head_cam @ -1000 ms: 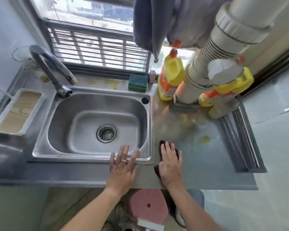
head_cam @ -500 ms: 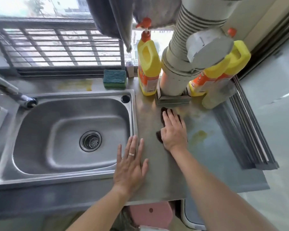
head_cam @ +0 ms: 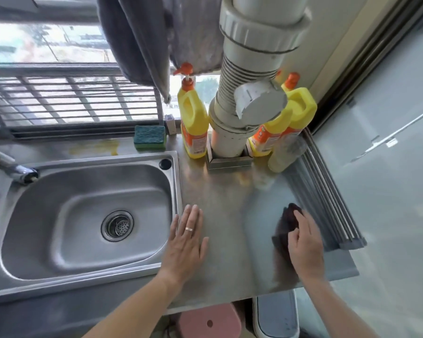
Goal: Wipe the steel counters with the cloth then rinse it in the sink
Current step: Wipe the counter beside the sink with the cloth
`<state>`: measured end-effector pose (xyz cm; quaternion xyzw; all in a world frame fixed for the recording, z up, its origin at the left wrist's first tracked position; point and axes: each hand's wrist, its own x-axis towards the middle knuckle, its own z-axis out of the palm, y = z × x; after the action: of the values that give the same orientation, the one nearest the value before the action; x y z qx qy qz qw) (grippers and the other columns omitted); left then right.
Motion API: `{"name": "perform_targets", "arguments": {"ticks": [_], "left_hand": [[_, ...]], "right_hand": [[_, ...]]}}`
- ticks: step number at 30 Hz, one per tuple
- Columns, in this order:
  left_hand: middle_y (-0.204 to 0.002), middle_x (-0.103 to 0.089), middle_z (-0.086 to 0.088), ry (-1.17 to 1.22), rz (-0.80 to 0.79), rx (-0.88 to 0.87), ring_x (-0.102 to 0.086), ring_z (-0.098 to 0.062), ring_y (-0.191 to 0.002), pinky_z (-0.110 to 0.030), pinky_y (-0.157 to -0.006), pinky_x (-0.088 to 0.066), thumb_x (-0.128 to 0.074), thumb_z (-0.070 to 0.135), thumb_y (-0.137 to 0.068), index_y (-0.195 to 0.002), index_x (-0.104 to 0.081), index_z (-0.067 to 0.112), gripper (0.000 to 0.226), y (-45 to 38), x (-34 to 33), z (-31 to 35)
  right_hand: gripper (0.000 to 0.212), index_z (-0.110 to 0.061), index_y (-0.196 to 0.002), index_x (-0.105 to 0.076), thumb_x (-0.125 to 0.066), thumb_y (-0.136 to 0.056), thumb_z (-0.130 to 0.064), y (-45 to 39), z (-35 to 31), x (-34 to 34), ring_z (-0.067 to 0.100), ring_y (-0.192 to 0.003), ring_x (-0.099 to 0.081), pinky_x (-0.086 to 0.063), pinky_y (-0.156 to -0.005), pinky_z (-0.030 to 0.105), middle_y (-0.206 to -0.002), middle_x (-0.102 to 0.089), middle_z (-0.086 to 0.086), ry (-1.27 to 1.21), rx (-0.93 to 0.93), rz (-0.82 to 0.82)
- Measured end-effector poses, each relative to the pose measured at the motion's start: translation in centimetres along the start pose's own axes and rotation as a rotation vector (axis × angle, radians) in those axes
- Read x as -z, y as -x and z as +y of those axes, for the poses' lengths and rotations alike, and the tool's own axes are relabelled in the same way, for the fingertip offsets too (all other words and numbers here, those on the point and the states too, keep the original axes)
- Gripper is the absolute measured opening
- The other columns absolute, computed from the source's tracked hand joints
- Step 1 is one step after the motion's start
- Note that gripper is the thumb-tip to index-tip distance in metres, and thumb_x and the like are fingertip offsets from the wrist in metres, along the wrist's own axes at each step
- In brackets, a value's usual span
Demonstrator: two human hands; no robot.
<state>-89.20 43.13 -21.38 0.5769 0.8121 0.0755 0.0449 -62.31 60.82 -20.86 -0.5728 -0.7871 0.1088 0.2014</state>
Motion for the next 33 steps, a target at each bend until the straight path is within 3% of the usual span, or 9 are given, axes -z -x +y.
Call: {"name": "perform_targets", "arguments": {"ticks": [4, 6, 10, 21, 25, 33], "left_hand": [[-0.166, -0.027, -0.010, 0.045, -0.015, 0.044, -0.021, -0.027, -0.156, -0.051, -0.123, -0.025, -0.043, 0.038, -0.098, -0.157, -0.033, 0.008, 0.067, -3.1, -0.7, 0.1], [-0.166, -0.029, -0.008, 0.058, -0.016, 0.073, -0.022, -0.025, -0.155, -0.051, -0.123, -0.022, -0.040, 0.041, -0.098, -0.158, -0.033, 0.011, 0.067, -3.8, -1.2, -0.5], [-0.164, -0.032, -0.003, 0.113, 0.036, 0.109, -0.023, -0.022, -0.155, -0.051, -0.124, -0.020, -0.046, 0.043, -0.095, -0.157, -0.035, 0.015, 0.069, -4.0, -1.7, -0.5], [-0.163, -0.033, -0.003, 0.130, 0.098, 0.105, -0.022, -0.023, -0.155, -0.052, -0.125, -0.019, -0.053, 0.045, -0.095, -0.156, -0.037, 0.014, 0.070, -4.5, -2.1, -0.3], [-0.162, -0.033, -0.003, 0.143, 0.096, 0.123, -0.022, -0.022, -0.155, -0.051, -0.126, -0.016, -0.050, 0.046, -0.096, -0.155, -0.038, 0.015, 0.068, -4.5, -1.9, -0.2], [-0.159, -0.039, -0.003, 0.258, 0.117, 0.150, -0.029, -0.021, -0.152, -0.047, -0.126, -0.015, -0.037, 0.039, -0.101, -0.152, -0.041, 0.013, 0.058, -4.5, -1.4, -0.1]], "right_hand": [[0.060, -0.005, -0.149, -0.047, -0.035, -0.096, -0.031, 1.9, -1.3, -1.1, 0.034, -0.148, -0.037, -0.030, -0.117, 0.057, -0.158, -0.043, 0.016, 0.184, -0.087, -0.033], [0.065, -0.006, -0.154, -0.041, -0.033, -0.097, -0.037, 1.5, -1.7, -2.1, 0.032, -0.152, -0.031, -0.027, -0.120, 0.058, -0.161, -0.038, 0.015, 0.226, -0.117, -0.076], [0.065, -0.009, -0.157, -0.035, -0.034, -0.099, -0.037, -2.1, -3.1, -3.2, 0.027, -0.154, -0.027, -0.025, -0.123, 0.052, -0.164, -0.034, 0.011, 0.238, -0.115, -0.090], [0.062, -0.011, -0.157, -0.035, -0.038, -0.098, -0.030, -9.3, -12.6, -9.5, 0.020, -0.155, -0.024, -0.020, -0.126, 0.045, -0.165, -0.033, 0.007, 0.123, 0.113, -0.175], [0.061, -0.012, -0.155, -0.039, -0.040, -0.097, -0.028, -8.9, -12.5, -9.2, 0.020, -0.154, -0.027, -0.019, -0.126, 0.044, -0.164, -0.035, 0.006, 0.094, 0.149, -0.182], [0.061, -0.026, -0.139, -0.061, -0.049, -0.080, -0.022, -0.4, -14.8, -8.2, 0.003, -0.145, -0.040, -0.033, -0.114, 0.036, -0.151, -0.054, -0.010, -0.186, 0.494, -0.328]]}}
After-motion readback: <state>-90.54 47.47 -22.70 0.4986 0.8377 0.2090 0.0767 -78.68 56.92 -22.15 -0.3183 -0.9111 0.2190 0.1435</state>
